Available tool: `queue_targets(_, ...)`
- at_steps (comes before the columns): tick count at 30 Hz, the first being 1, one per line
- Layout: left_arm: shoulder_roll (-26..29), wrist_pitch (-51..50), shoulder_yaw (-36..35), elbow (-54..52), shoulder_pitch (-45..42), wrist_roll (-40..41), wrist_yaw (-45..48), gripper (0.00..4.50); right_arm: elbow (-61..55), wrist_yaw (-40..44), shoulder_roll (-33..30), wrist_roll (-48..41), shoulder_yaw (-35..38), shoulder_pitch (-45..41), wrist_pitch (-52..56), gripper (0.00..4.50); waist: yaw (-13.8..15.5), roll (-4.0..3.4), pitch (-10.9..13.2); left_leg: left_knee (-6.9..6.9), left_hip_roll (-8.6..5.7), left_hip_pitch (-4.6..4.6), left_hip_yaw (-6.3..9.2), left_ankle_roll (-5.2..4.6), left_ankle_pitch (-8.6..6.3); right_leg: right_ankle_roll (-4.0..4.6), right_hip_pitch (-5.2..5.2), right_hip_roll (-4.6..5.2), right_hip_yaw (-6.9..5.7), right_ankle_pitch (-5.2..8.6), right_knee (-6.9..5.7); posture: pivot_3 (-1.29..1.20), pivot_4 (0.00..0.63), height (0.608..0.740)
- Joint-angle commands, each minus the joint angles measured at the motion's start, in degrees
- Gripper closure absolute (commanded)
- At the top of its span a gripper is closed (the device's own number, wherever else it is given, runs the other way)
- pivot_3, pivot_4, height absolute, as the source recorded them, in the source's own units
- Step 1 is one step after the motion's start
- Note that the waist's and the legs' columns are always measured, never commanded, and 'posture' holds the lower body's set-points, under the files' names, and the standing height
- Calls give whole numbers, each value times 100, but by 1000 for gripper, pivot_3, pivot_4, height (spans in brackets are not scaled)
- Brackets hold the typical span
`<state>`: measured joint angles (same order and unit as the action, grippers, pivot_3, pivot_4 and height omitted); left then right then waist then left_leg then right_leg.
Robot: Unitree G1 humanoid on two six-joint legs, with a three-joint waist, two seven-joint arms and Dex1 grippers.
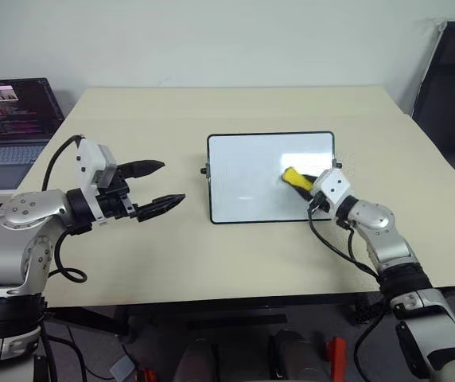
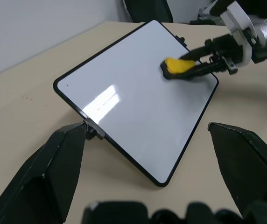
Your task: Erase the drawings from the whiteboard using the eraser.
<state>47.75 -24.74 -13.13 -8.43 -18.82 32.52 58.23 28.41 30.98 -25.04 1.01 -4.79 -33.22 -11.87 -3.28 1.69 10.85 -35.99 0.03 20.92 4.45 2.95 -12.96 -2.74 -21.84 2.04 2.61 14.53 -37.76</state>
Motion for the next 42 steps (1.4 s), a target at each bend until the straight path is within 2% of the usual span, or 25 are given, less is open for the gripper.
queue_targets(1,16,73,-49,-11,-114,-8,26,0,393,-441,-182,119,322,8,-97,3503,10,1,0,1,0,2,0,0,0,0,0,0,0,0,2,0,150,740)
queue_targets(9,-30,148,75,163,-305,-59,91,0,628,-891,-298,132,530,87,-359,3503,9,6,4,2,-3,5,1,0,0,-1,1,3,-1,0,8,0,150,740)
queue_targets(15,-82,212,165,315,-470,-126,201,0,115,-389,-71,-138,366,340,-178,3503,-8,7,4,16,-3,6,1,0,0,-1,-1,3,0,1,17,0,150,740)
queue_targets(18,-110,214,198,344,-564,-103,266,0,-1069,398,-174,-818,397,634,452,3503,-8,4,7,26,3,13,0,0,-1,4,-14,0,-1,4,17,0,150,740)
queue_targets(21,-230,24,161,266,-819,184,291,0,-2533,976,-701,-1548,652,883,1695,3503,18,-21,24,20,1,70,11,0,-1,-24,-62,-1,-10,-12,13,0,150,740)
queue_targets(24,-471,-135,300,173,-1120,392,314,0,-3329,1119,-1362,-2292,1411,953,2738,3503,72,-27,28,-8,-10,185,20,1,1,-39,-164,3,-14,-30,-3,0,150,740)
queue_targets(26,-623,-161,463,140,-1214,394,353,0,-3466,1051,-1670,-2548,1822,954,3174,3503,137,-25,28,-6,-18,193,21,1,0,-27,-167,11,-19,-41,3,0,150,740)
queue_targets(30,-1296,-68,1234,36,-1397,256,460,0,-2827,711,-2262,-2372,2579,1221,3704,3503,204,-21,25,-1,-23,193,21,0,-1,-31,-152,16,-25,-38,33,0,150,740)
queue_targets(34,-1964,259,1939,172,-1544,-79,583,0,-2329,456,-2336,-2288,2931,1551,3884,3503,187,-19,26,2,-27,201,12,-1,-2,-43,-142,20,-17,-46,74,0,150,740)
queue_targets(38,-2931,713,2460,786,-1749,-433,459,0,-1538,-150,-2156,-1804,2654,1637,3979,3503,153,-22,24,-1,-29,198,7,-1,-1,-46,-142,21,-11,-47,71,0,150,740)
queue_targets(42,-3183,954,2591,1089,-1770,-673,569,0,-691,-326,-1916,-1599,2498,1243,3642,3503,59,-32,22,0,-26,188,0,-2,-1,-46,-141,13,0,-48,63,0,150,740)
